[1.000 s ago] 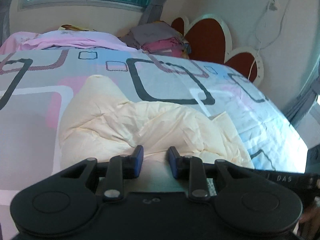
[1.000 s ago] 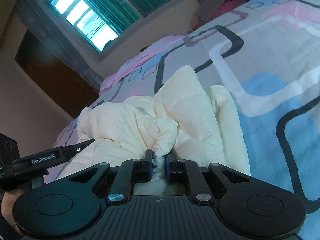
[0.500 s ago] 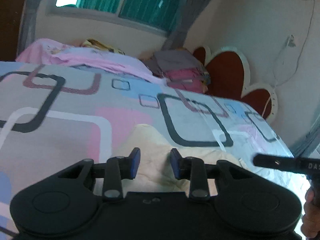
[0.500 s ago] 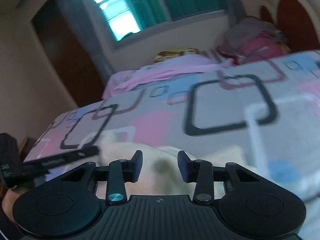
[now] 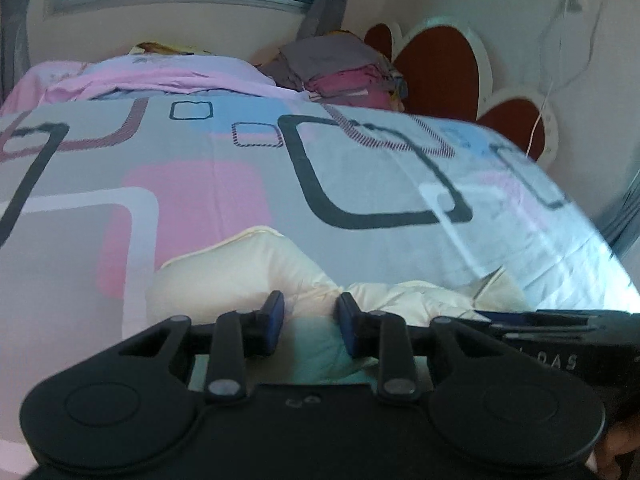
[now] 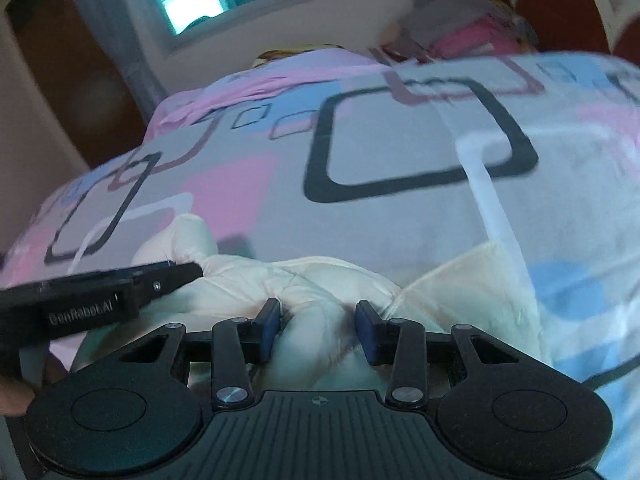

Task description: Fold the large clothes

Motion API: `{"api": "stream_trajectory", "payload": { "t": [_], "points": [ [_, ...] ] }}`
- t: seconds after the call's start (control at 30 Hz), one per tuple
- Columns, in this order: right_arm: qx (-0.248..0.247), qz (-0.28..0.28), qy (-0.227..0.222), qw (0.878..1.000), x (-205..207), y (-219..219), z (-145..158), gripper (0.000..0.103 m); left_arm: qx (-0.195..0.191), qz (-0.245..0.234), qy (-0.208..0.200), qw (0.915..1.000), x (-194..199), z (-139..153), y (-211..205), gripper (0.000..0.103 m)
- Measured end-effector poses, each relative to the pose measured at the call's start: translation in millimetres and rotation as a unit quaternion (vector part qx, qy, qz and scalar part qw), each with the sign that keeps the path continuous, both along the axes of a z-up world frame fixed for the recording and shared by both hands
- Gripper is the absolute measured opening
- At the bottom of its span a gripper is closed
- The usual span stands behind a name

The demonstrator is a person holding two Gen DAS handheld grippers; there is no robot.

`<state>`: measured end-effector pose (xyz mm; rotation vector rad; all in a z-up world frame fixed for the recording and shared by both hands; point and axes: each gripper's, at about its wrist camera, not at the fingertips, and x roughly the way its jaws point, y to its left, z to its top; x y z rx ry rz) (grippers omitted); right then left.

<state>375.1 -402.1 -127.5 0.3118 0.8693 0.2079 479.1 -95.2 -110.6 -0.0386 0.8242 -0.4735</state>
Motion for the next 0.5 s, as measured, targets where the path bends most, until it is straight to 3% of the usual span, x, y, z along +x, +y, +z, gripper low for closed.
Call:
{"api": "stream_trajectory", "payload": {
  "t": [0.27, 0.33, 0.5],
  "points": [
    [0.009, -0.002, 0.011, 1.0, 3, 0, 6, 0.041, 0.017, -0.016, -0.004, 0.9997, -1, 3, -1, 0.03],
    [0.022, -0.012, 0.001, 1.0, -8, -7, 24, 0.041, 0.01, -0.018, -0.01, 0.9997, -8, 18, 6, 0.032],
    [0.0, 0.007, -0.03, 1.0, -54, -11, 63, 0.041, -0.024, -0.041, -0.043, 0.998, -63, 57, 28, 0.035]
  ]
}}
